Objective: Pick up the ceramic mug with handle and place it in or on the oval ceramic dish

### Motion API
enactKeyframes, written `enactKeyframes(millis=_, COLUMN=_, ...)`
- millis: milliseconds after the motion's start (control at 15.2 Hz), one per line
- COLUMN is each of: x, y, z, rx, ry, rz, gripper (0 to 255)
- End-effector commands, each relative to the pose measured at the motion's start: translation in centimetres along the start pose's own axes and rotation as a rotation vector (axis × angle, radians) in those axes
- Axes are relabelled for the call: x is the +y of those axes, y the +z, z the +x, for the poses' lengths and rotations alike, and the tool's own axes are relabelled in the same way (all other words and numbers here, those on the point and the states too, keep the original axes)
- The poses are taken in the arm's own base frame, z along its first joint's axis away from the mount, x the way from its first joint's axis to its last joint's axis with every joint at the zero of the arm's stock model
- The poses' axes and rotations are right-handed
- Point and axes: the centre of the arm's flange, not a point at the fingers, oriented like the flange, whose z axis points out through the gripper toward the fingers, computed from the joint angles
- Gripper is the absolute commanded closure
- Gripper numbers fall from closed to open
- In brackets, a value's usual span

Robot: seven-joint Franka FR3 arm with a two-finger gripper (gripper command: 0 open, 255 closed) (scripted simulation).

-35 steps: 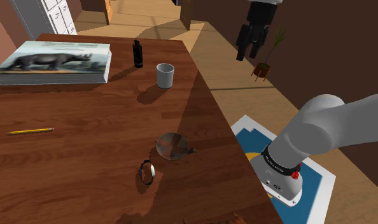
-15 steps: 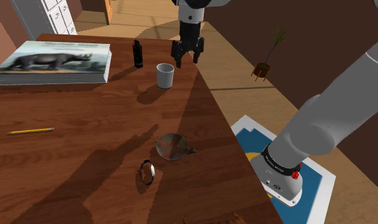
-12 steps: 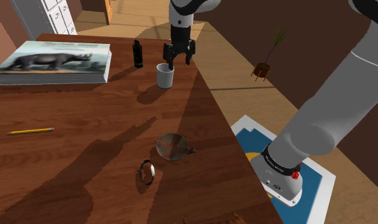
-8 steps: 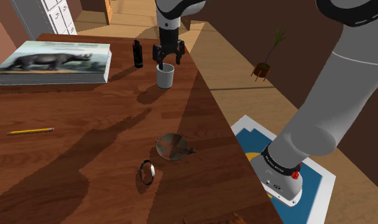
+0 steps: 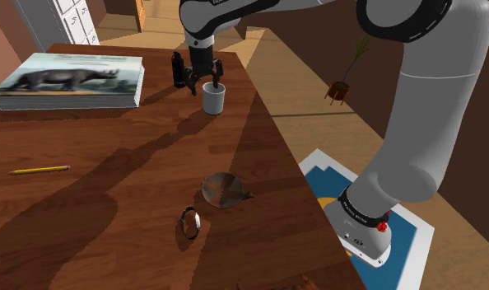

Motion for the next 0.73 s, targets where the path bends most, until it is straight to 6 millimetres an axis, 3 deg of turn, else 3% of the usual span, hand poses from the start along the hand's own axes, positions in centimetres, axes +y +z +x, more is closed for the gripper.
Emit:
enactKeyframes(millis=0, x=0.0, y=1.0, z=0.2, rx=0.001, ry=0.0, rz=-0.001, gripper=0)
enactKeyframes(millis=264, x=0.0, y=2.8, z=0.2, rx=0.001, ry=0.0, rz=-0.001, gripper=0)
enactKeyframes(millis=660, x=0.0, y=2.8, z=0.2, rx=0.001, ry=0.0, rz=-0.001, gripper=0)
